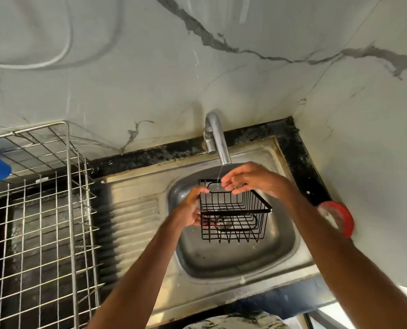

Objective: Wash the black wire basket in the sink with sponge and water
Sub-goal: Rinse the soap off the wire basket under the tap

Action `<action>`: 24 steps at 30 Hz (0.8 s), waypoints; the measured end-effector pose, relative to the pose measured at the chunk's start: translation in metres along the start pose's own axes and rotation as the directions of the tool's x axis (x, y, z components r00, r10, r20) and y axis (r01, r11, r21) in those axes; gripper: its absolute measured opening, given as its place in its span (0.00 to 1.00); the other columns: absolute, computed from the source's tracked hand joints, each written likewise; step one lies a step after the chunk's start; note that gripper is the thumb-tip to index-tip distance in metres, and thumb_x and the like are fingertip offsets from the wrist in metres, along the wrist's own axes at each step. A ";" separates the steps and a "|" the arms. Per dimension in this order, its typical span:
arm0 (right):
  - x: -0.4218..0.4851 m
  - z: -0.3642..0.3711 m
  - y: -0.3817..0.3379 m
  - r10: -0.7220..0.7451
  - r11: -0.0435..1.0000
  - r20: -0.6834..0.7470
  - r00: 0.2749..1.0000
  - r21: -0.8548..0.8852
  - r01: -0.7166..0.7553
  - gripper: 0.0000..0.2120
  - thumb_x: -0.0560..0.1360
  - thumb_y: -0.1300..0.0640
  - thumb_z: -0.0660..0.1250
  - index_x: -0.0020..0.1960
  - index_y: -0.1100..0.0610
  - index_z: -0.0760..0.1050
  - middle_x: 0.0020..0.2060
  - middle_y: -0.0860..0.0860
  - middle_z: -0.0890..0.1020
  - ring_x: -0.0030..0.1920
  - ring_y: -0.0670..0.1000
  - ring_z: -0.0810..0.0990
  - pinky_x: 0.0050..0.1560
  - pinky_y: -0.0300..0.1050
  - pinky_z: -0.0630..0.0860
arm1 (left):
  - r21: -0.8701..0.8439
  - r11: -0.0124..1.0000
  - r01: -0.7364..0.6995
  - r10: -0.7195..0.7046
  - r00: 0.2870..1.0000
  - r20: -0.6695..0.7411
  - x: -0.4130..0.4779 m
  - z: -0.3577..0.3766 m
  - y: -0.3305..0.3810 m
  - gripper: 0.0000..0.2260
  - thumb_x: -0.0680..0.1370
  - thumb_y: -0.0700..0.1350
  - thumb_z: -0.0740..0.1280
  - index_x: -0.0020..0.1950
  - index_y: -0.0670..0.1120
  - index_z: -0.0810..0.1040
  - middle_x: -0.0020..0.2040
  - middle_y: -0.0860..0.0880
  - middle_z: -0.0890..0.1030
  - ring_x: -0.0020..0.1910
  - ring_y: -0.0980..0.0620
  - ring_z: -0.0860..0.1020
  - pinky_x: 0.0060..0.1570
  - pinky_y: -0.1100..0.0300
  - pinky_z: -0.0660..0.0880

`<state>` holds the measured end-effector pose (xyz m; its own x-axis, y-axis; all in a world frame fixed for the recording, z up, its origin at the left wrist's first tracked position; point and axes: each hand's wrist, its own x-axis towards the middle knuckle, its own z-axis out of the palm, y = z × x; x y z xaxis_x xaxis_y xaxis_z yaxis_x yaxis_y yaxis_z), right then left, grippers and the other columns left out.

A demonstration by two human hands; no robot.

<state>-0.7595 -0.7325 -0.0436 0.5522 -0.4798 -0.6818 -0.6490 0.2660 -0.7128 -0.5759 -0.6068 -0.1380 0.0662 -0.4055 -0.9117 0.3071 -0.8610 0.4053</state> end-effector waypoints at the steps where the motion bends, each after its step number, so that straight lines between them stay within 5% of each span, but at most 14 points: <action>1: 0.019 0.004 0.002 0.088 0.993 0.079 0.993 -0.081 -0.082 0.11 0.81 0.65 0.64 0.61 0.65 0.79 0.56 0.60 0.84 0.49 0.51 0.84 0.49 0.40 0.81 | 0.006 1.000 -0.023 0.022 0.999 0.031 -0.002 -0.001 0.000 0.26 0.64 0.65 0.72 0.55 0.53 0.75 0.66 0.38 0.73 0.62 0.35 0.77 0.64 0.34 0.75; 4: 0.060 0.017 0.013 0.298 0.806 0.024 0.954 -0.542 -0.238 0.11 0.81 0.61 0.64 0.60 0.65 0.79 0.51 0.58 0.85 0.44 0.50 0.82 0.48 0.45 0.80 | 0.047 0.989 -0.137 0.131 0.985 0.111 -0.011 -0.001 0.004 0.19 0.74 0.64 0.66 0.56 0.52 0.76 0.55 0.40 0.77 0.56 0.35 0.80 0.63 0.34 0.75; 6: 0.075 0.018 0.022 0.261 0.715 -0.055 0.964 -0.660 -0.232 0.11 0.80 0.61 0.63 0.57 0.64 0.81 0.44 0.54 0.85 0.44 0.51 0.84 0.49 0.47 0.82 | 0.110 0.982 -0.153 0.142 0.985 0.098 -0.019 0.003 0.015 0.24 0.68 0.65 0.66 0.57 0.50 0.77 0.52 0.41 0.80 0.54 0.36 0.81 0.59 0.43 0.78; 12: 0.091 0.023 0.019 0.127 0.869 -0.059 0.990 -0.474 -0.140 0.06 0.80 0.62 0.66 0.54 0.63 0.80 0.48 0.60 0.85 0.44 0.54 0.85 0.50 0.51 0.82 | 0.222 0.966 -0.135 0.121 0.990 0.077 -0.007 0.003 0.031 0.38 0.57 0.70 0.72 0.61 0.51 0.78 0.59 0.37 0.83 0.57 0.37 0.81 0.62 0.35 0.77; 16: 0.090 0.031 0.013 0.026 0.897 -0.074 0.997 -0.438 -0.056 0.05 0.80 0.62 0.65 0.50 0.61 0.79 0.45 0.57 0.84 0.46 0.54 0.83 0.45 0.45 0.79 | 0.230 0.966 -0.119 0.079 0.982 0.174 -0.020 0.014 0.044 0.25 0.74 0.58 0.68 0.66 0.46 0.77 0.59 0.41 0.81 0.62 0.38 0.79 0.63 0.39 0.77; 19: 0.095 0.023 0.025 0.079 0.949 -0.130 0.988 -0.295 -0.115 0.05 0.80 0.62 0.66 0.50 0.60 0.81 0.46 0.56 0.86 0.47 0.53 0.86 0.52 0.49 0.82 | 0.222 0.969 -0.105 0.072 0.986 0.150 -0.020 0.014 0.047 0.21 0.77 0.58 0.64 0.62 0.44 0.77 0.57 0.42 0.82 0.63 0.38 0.80 0.67 0.38 0.75; 24: 0.095 0.017 0.026 0.187 0.872 -0.242 0.952 -0.405 -0.274 0.07 0.79 0.62 0.67 0.51 0.62 0.83 0.43 0.54 0.87 0.42 0.50 0.87 0.50 0.49 0.84 | 0.137 0.985 -0.104 0.092 0.991 0.096 -0.016 0.005 0.046 0.15 0.76 0.58 0.67 0.56 0.49 0.76 0.60 0.35 0.82 0.61 0.33 0.81 0.62 0.34 0.78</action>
<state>-0.7151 -0.7570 -0.1301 0.2777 -0.6095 -0.7426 -0.9296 0.0247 -0.3678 -0.5675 -0.6415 -0.1042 0.0030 -0.5101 -0.8601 0.1656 -0.8480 0.5035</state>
